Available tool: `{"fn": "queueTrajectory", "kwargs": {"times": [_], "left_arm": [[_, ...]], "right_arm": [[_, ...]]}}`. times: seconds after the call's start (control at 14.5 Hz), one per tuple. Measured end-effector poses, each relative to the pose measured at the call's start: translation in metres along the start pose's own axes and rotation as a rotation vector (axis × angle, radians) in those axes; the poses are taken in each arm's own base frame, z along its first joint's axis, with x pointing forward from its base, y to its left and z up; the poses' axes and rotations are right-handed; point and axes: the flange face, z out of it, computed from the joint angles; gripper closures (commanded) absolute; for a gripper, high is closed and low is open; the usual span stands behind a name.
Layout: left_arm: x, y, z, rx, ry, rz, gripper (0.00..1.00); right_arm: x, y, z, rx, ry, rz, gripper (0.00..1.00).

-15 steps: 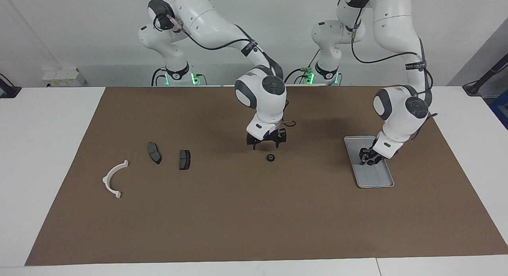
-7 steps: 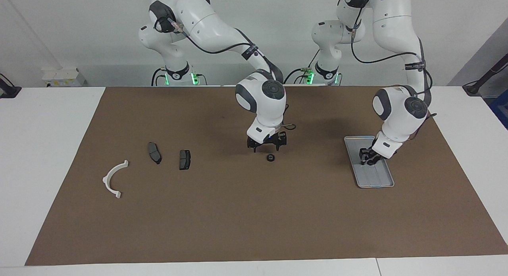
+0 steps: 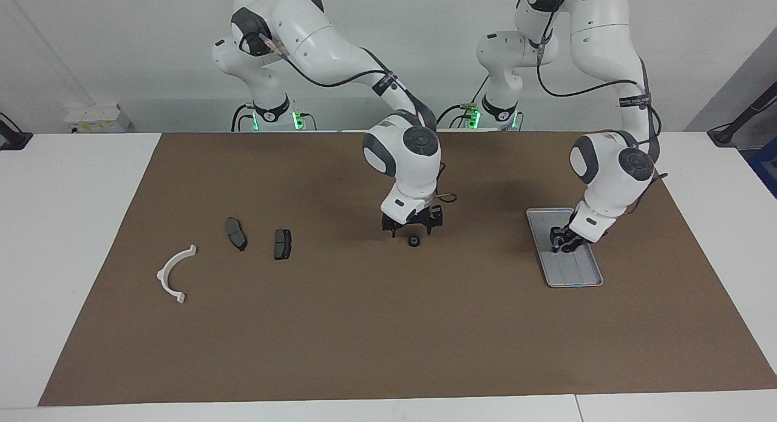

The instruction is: Place bearing gear from tray to pile

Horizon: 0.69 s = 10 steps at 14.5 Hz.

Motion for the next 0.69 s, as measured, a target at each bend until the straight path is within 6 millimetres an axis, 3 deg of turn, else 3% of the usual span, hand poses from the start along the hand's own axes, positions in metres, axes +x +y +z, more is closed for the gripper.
{"fn": "queueTrajectory", "kwargs": {"times": [0.14, 0.21, 0.69], "left_arm": [[0.0002, 0.0022, -0.0018, -0.001, 0.004, 0.003, 0.95], [0.0002, 0.0021, -0.0019, -0.001, 0.004, 0.003, 1.0], [-0.0014, -0.0004, -0.007, -0.002, -0.038, -0.029, 1.0]], "right_arm": [[0.0001, -0.0015, 0.004, 0.001, -0.005, 0.0, 0.01], [-0.0001, -0.0018, 0.0048, 0.004, -0.009, 0.003, 0.03], [-0.0009, -0.0035, 0.0092, 0.024, -0.013, 0.012, 0.06]]}}
